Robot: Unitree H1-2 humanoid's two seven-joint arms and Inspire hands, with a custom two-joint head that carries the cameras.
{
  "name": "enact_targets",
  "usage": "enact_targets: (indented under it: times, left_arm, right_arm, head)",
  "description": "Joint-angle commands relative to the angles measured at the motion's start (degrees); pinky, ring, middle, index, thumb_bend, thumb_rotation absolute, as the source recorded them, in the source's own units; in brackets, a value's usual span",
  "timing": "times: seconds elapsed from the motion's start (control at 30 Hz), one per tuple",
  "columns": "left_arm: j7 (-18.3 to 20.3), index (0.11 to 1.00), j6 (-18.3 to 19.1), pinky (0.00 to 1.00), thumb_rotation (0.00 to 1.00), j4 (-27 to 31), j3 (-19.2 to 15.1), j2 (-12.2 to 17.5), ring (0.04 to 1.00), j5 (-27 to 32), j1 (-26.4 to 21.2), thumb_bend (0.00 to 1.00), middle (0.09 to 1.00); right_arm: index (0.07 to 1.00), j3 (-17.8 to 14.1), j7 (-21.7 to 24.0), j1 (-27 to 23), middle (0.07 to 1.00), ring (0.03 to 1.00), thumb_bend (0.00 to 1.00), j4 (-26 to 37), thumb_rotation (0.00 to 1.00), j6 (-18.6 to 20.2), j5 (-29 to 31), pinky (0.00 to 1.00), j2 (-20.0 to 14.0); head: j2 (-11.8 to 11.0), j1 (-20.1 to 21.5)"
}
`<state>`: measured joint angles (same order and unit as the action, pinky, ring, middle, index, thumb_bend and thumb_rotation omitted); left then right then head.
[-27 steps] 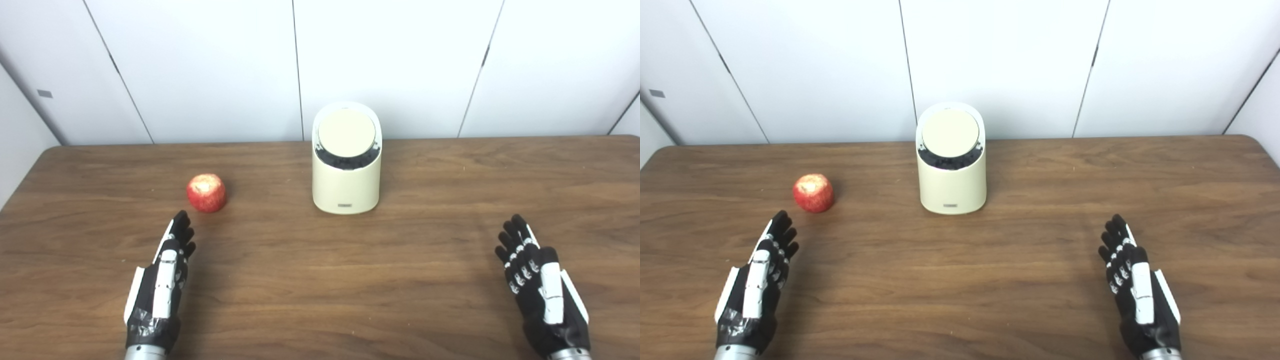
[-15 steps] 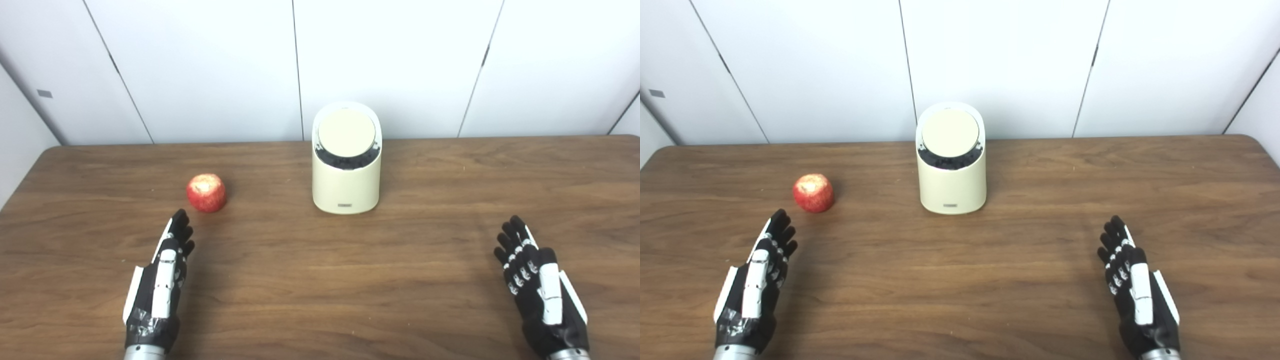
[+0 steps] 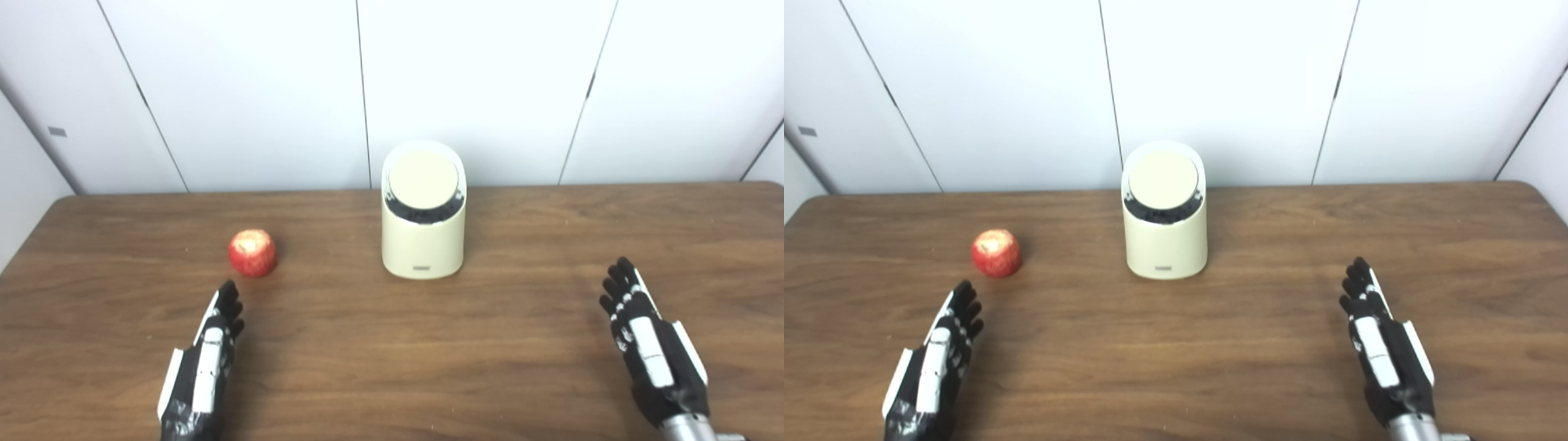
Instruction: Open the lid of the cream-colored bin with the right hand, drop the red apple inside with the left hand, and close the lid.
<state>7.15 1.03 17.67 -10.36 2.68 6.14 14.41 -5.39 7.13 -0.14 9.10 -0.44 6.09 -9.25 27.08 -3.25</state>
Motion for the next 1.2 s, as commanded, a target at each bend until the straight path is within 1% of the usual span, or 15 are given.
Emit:
enact_targets:
  times: [0.0,0.13,0.23,0.3,0.37,0.43,0.5,0.53,0.57,0.63,0.77,0.97,1.07,1.13,1.17]
  left_arm:
    - [-0.7,1.0,-3.0,1.0,0.97,0.0,0.7,-0.1,1.0,-1.0,3.6,0.23,1.0]
    - [-1.0,1.0,-4.1,1.0,0.92,-1.4,1.2,0.0,1.0,-1.4,3.2,0.24,1.0]
    - [-0.9,1.0,-5.0,1.0,0.9,-2.4,1.5,0.2,1.0,-1.6,2.9,0.23,1.0]
    - [-0.9,1.0,-5.7,1.0,0.88,-3.0,1.7,0.3,1.0,-1.7,2.8,0.23,1.0]
    - [-0.9,1.0,-6.2,1.0,0.88,-3.3,1.8,0.4,1.0,-1.9,2.8,0.21,1.0]
    - [-1.0,1.0,-6.4,1.0,0.9,-3.4,2.0,0.5,1.0,-2.3,2.7,0.21,1.0]
    - [-1.1,1.0,-6.2,1.0,0.91,-3.3,2.0,0.4,1.0,-2.4,2.8,0.21,1.0]
    - [-1.1,1.0,-6.1,1.0,0.91,-3.3,2.1,0.4,1.0,-2.4,2.8,0.21,1.0]
    - [-1.1,1.0,-6.1,1.0,0.91,-3.1,2.1,0.4,1.0,-2.4,2.9,0.21,1.0]
    - [-1.1,1.0,-5.9,1.0,0.9,-2.8,2.2,0.2,1.0,-2.2,3.1,0.22,1.0]
    - [-1.4,1.0,-5.9,1.0,0.9,-2.4,2.5,0.0,1.0,-2.6,3.3,0.21,1.0]
    - [-1.6,1.0,-5.9,1.0,0.9,-2.4,2.8,0.1,1.0,-2.7,3.1,0.2,1.0]
    - [-1.8,1.0,-6.0,1.0,0.89,-2.2,2.9,-0.2,1.0,-2.4,3.3,0.18,1.0]
    - [-2.2,1.0,-6.2,1.0,0.89,-2.1,3.0,-0.4,1.0,-2.5,3.5,0.17,1.0]
    - [-2.4,1.0,-6.2,1.0,0.89,-2.1,3.1,-0.4,1.0,-2.7,3.6,0.17,1.0]
  right_arm:
    - [0.979,0.2,-1.3,-3.4,0.974,0.972,0.7,0.4,0.79,-2.3,-3.5,0.95,-1.3]
    - [0.964,1.1,-2.3,-8.3,0.973,0.962,0.73,-0.5,0.73,-0.2,-7.4,0.9,-1.3]
    - [0.967,2.3,-3.0,-12.0,0.975,0.96,0.74,-1.0,0.71,1.8,-10.8,0.9,-1.4]
    - [0.959,3.4,-4.0,-14.4,0.963,0.948,0.78,-0.8,0.73,3.8,-14.3,0.88,-1.3]
    - [0.945,4.2,-4.8,-16.4,0.95,0.934,0.81,-0.3,0.72,5.9,-16.6,0.88,-0.8]
    - [0.938,5.0,-5.3,-18.9,0.942,0.927,0.84,-0.2,0.69,8.0,-18.3,0.9,0.0]
    - [0.936,6.0,-5.7,-21.2,0.937,0.911,0.85,-0.3,0.66,9.8,-19.9,0.88,0.8]
    - [0.928,6.2,-5.8,-21.9,0.926,0.898,0.87,-0.2,0.63,10.4,-20.4,0.86,1.0]
    - [0.928,6.7,-6.0,-23.1,0.926,0.898,0.87,-0.3,0.62,11.2,-21.1,0.86,1.6]
    - [0.927,7.4,-6.2,-25.1,0.924,0.905,0.87,-0.8,0.55,12.4,-22.0,0.89,2.3]
    - [0.937,9.4,-5.6,-29.0,0.94,0.931,0.88,-3.9,0.49,11.2,-23.6,0.9,2.2]
    - [0.923,12.3,-6.3,-34.3,0.931,0.92,0.9,-9.1,0.44,9.9,-27.4,0.85,1.7]
    - [0.932,13.0,-6.0,-36.7,0.945,0.939,0.91,-11.8,0.43,9.4,-27.7,0.88,1.6]
    - [0.93,13.3,-6.1,-38.1,0.945,0.944,0.9,-13.6,0.39,9.3,-27.9,0.89,1.6]
    - [0.93,13.5,-6.2,-38.9,0.945,0.944,0.9,-14.6,0.39,9.1,-28.3,0.89,1.5]
  head:
    - [-0.6,-0.3]
    - [-1.6,-0.6]
    - [-2.3,-0.3]
    - [-2.6,-0.2]
    - [-2.8,-0.1]
    - [-2.8,-0.2]
    - [-2.8,-0.2]
    - [-2.9,-0.3]
    - [-2.8,-0.3]
    - [-2.7,-0.2]
    - [-2.8,-0.4]
    - [-2.7,-0.4]
    - [-2.5,-0.5]
    - [-2.4,-0.5]
    - [-2.4,-0.5]
